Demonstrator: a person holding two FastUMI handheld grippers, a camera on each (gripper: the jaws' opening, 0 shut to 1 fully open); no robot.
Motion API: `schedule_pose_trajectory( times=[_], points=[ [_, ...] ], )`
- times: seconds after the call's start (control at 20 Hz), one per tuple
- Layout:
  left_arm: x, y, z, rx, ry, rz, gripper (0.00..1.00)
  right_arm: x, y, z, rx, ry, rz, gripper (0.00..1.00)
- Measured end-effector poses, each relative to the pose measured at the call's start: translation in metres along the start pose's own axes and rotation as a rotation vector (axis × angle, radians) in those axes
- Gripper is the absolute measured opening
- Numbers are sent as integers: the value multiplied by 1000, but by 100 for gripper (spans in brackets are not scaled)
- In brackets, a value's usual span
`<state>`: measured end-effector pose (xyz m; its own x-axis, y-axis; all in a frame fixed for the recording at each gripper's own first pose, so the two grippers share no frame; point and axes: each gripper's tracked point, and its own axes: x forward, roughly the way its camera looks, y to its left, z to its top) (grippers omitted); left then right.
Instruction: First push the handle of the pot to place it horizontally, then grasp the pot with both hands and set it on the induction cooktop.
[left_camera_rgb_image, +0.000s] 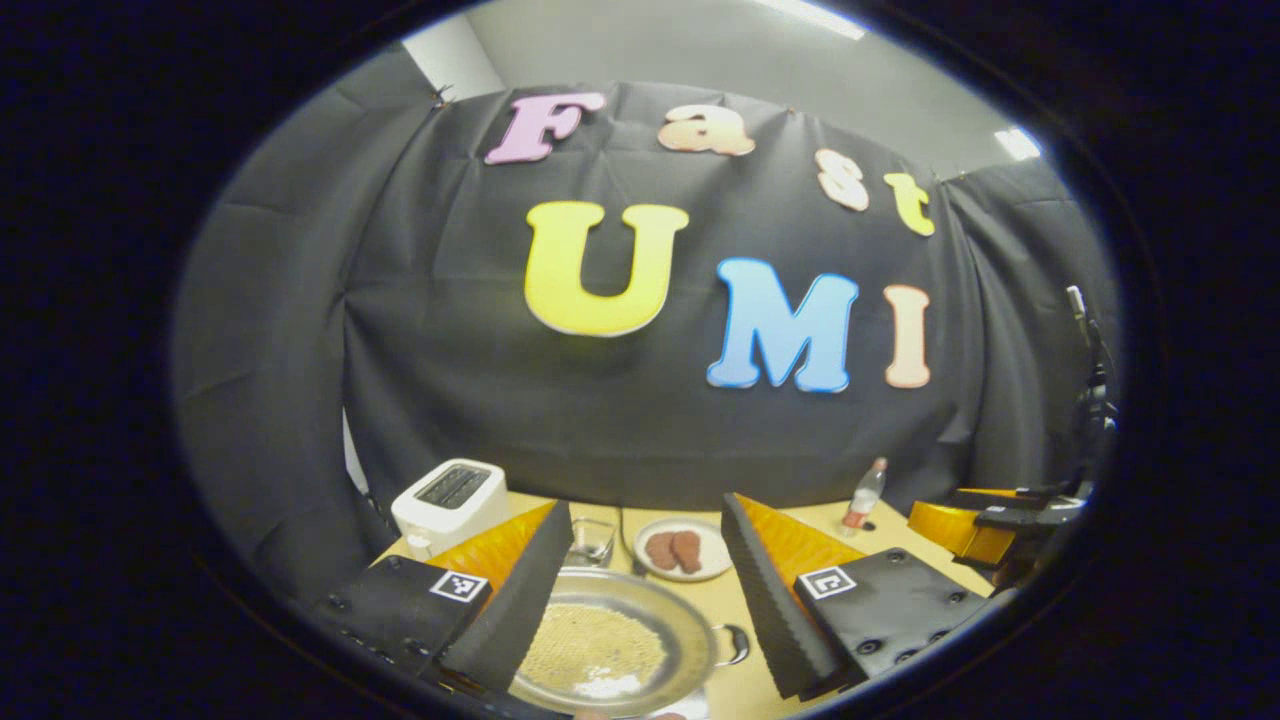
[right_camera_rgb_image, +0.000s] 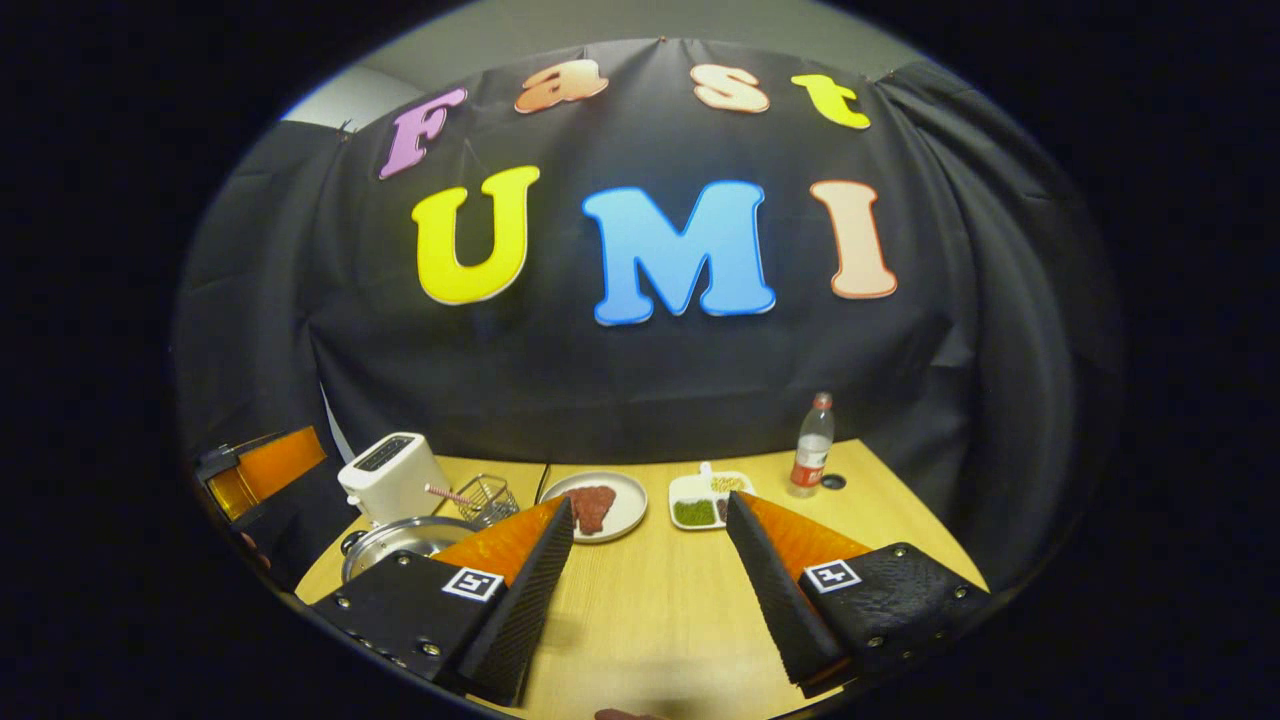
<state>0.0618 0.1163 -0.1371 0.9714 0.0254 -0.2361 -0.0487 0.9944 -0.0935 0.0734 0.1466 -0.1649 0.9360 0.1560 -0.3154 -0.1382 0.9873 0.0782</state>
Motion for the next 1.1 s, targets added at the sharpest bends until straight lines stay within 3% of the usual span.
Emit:
schedule_pose_trajectory(
  times=[0.1, 0.2, 0.45, 0.75, 0.85, 1.1],
  points=[
    [-10, -43, 31, 13, -60, -5, 95, -22, -27, 29, -8, -45, -2, 94],
    [-19, -89, 51, -11, -90, -31, 99, -37, -55, 54, -2, -92, -6, 94],
    [-36, -139, 73, 16, -116, 1, 95, -65, -100, 102, 3, -175, -1, 94],
    [-56, -155, 70, 28, -114, 29, 95, -93, -120, 130, 11, -226, 2, 94],
    [-58, -153, 72, 19, -125, 15, 99, -98, -117, 130, 19, -227, -8, 94],
    [-64, -132, 83, 26, -142, -1, 97, -112, -94, 126, 32, -210, -3, 94]
  ],
)
